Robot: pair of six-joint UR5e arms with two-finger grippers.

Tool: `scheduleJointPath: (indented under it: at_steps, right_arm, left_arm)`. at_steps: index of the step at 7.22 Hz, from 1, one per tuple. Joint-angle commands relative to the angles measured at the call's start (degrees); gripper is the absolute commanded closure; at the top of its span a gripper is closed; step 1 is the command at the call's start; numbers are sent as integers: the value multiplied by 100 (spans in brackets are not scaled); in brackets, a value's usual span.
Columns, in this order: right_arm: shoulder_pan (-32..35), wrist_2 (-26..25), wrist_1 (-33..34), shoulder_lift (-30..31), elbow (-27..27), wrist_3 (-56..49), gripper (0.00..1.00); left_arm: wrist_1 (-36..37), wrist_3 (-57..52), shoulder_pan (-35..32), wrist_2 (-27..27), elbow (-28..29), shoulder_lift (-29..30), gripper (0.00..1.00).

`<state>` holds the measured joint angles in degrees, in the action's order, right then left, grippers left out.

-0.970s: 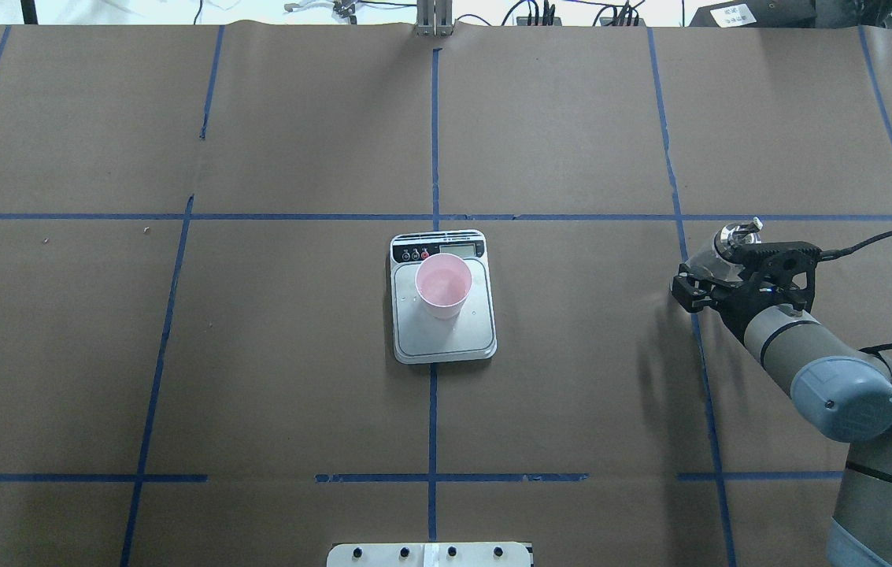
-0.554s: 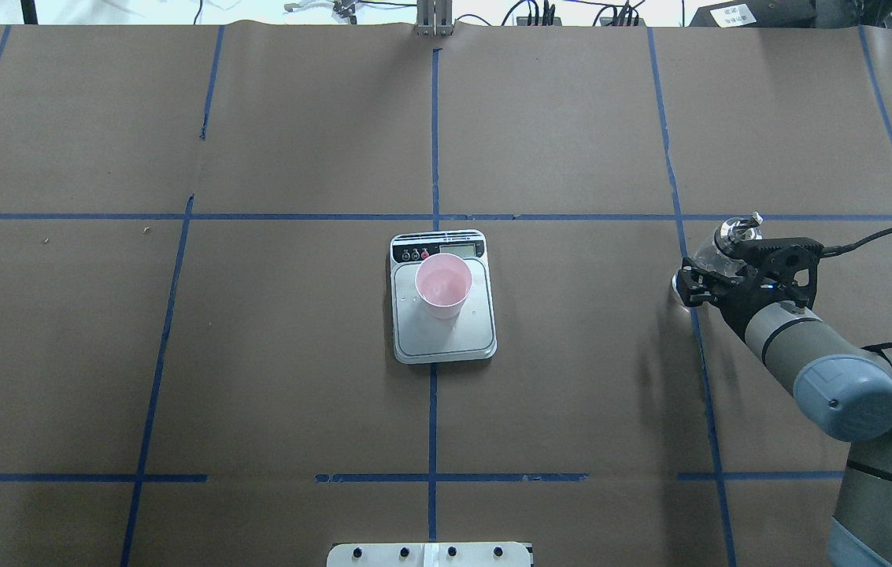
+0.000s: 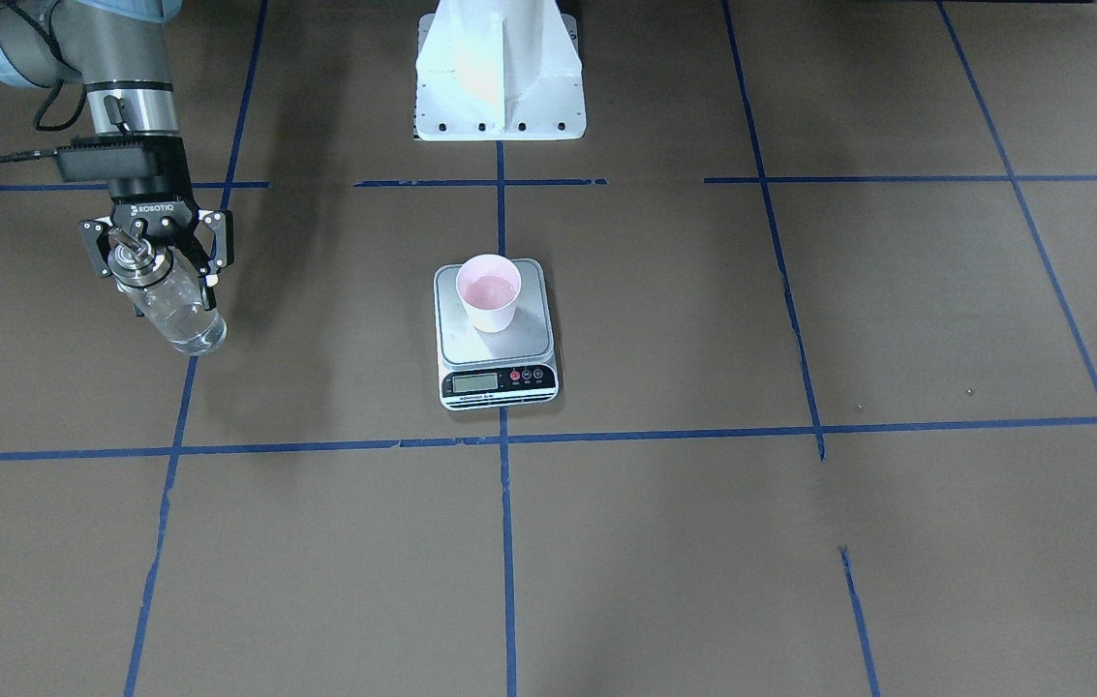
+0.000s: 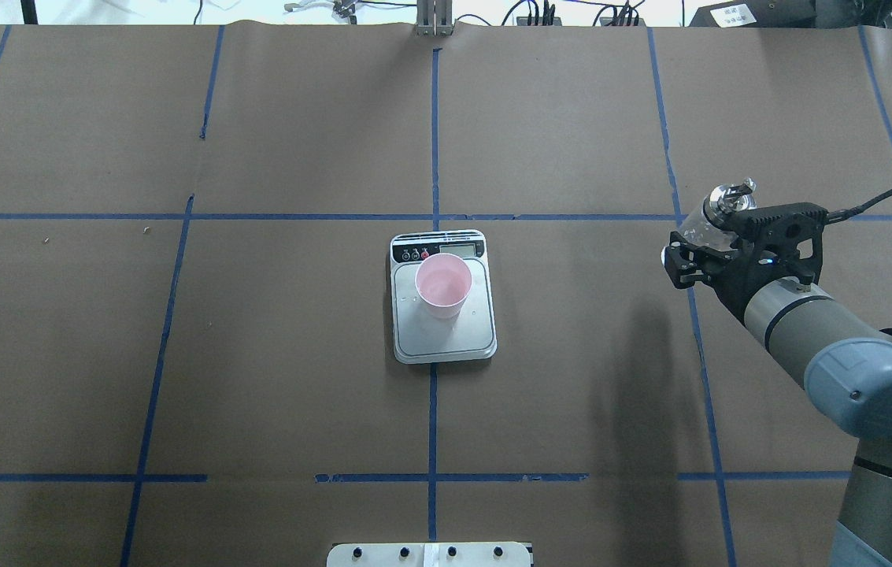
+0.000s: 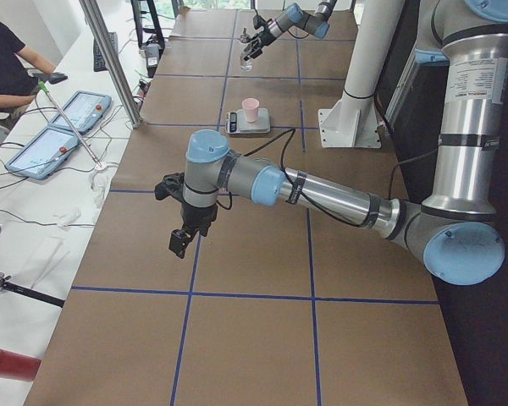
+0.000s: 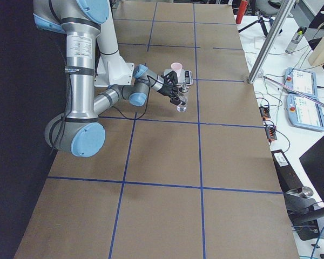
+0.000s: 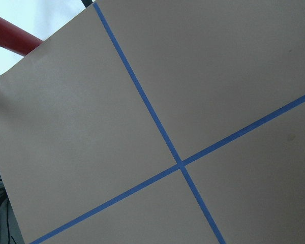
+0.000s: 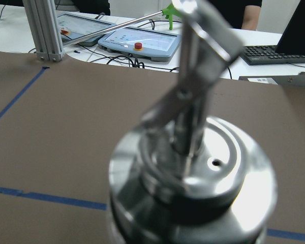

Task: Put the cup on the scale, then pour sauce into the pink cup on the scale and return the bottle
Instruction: 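Carry the bottle with the right gripper over the pink cup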

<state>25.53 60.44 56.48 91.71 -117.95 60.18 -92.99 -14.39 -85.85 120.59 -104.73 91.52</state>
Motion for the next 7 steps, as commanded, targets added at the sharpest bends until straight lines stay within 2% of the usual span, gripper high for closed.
scheduleJointPath:
  at_steps: [1,2,3,4,5,7]
  right_arm:
    - [-39,-512,1654,-965,-202,-286,100]
    - [-135,-716,2212,-1328,-176,-305,100]
    - [-484,-987,2244,-1445,-158,-775,100]
    - [-931,-1773,2262,-1533,-54,-1720,100]
    - [-1022,-2155,2279,-1873,252,-2390,100]
    - [-1330,-2630,2297,-1920,465,-2791,100]
  left_arm:
    - [0,-20,-1,8,32,-46,0]
    - [0,-28,-1,8,32,-72,0]
    - [0,-37,-10,8,41,-73,0]
    - [9,-20,-80,130,50,-125,0]
    - [-17,7,-107,453,6,-395,0]
    - [-35,7,-107,448,84,-398,0]
